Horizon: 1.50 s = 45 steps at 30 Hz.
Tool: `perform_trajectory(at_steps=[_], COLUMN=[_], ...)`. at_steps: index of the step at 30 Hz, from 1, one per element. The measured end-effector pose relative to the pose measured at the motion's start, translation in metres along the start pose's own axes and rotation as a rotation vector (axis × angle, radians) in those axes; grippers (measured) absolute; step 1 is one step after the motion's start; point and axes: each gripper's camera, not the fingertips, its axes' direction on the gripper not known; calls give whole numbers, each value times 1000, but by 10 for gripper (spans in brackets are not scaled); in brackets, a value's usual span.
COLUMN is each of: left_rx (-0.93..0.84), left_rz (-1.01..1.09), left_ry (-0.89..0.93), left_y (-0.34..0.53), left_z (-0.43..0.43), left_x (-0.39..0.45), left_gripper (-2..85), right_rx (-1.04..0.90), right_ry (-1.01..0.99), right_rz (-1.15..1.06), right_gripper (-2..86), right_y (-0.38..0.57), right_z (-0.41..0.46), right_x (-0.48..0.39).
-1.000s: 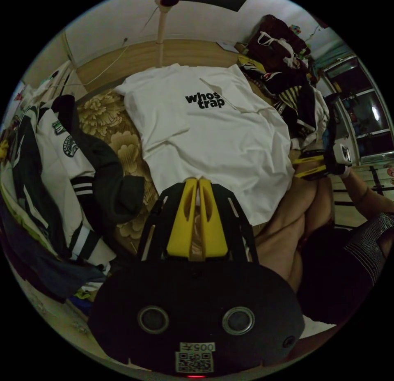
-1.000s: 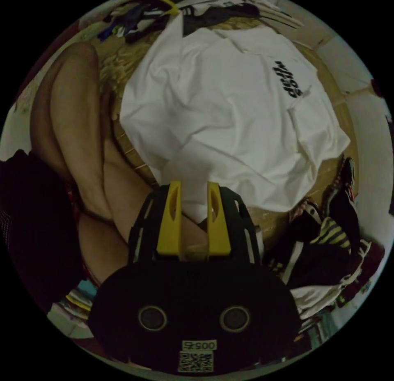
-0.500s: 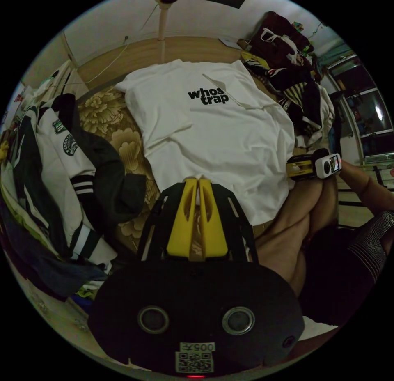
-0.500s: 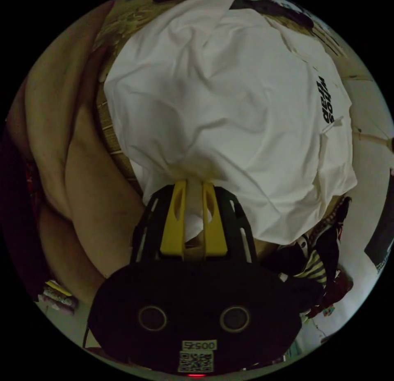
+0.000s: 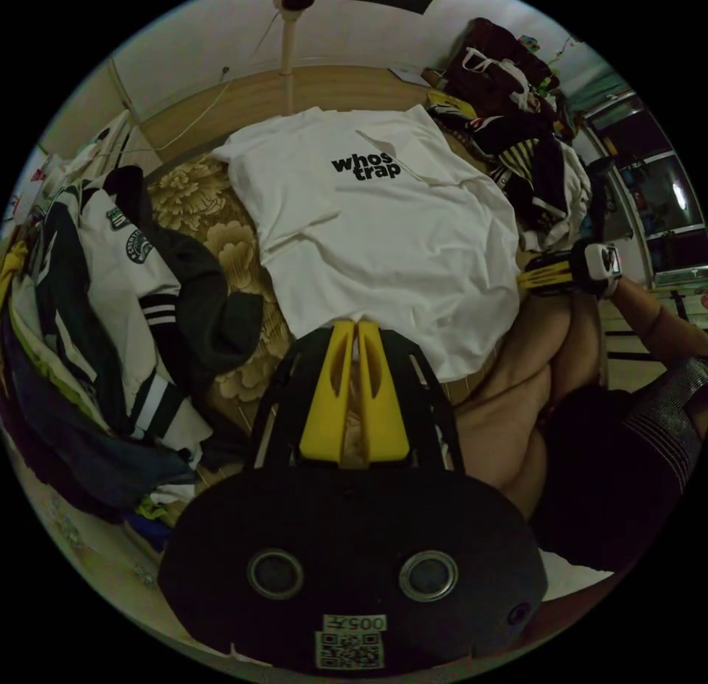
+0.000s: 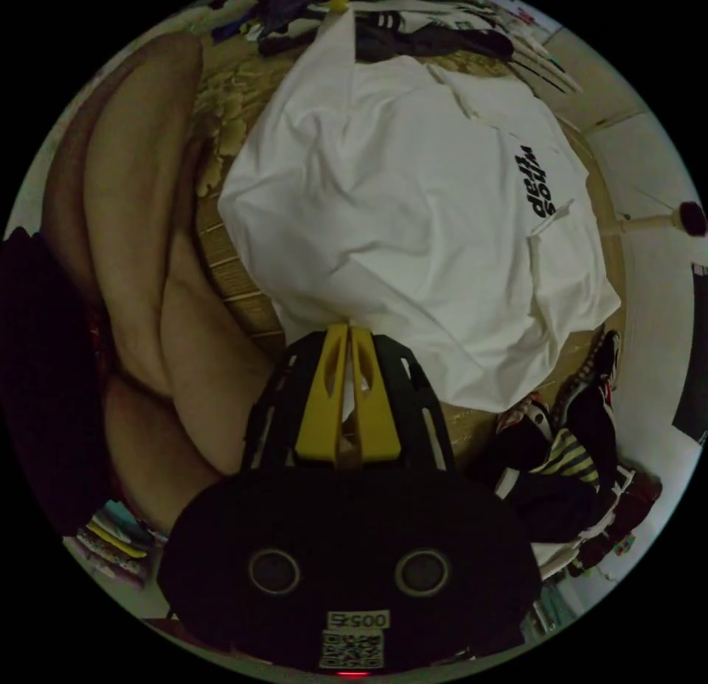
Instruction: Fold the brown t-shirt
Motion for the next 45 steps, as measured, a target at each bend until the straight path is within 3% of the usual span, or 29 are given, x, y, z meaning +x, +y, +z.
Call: perform_trajectory(at_steps=[7,11,19,24,27,29,31,39,45], left_rx=[13,49,-81,61,281,394,452,270,253], left_rz=[11,-4,59,-80,-330,-478,-541,-356,-377], left_ry=[-2,78,154,232,313,270,237,72,43], left_y=[19,31,32,-32,-72,-84,-94,-143,-184], left_z=[-22,-39,-26,-20,-21,-22,-21,64,103], left_x=[0,-5,-11,-73,-139,-168,-183,-181,-199], left_gripper=[4,3,5,4,3,1,1,70,89], right_rx=[74,170,214,286,353,443,510,376,330], right_ry=[49,-44,-235,-303,-266,-222,-225,-204,-140], right_rz=[76,168,285,355,576,806,864,733,618], right_gripper=[-17,-17,-17,-17,-14,-5,11,79,97], right_y=[49,90,148,140,134,146,158,155,115], right_z=[-50,-83,-88,-80,-76,-77,-80,-25,2], right_x=[25,54,116,200,289,352,380,405,414])
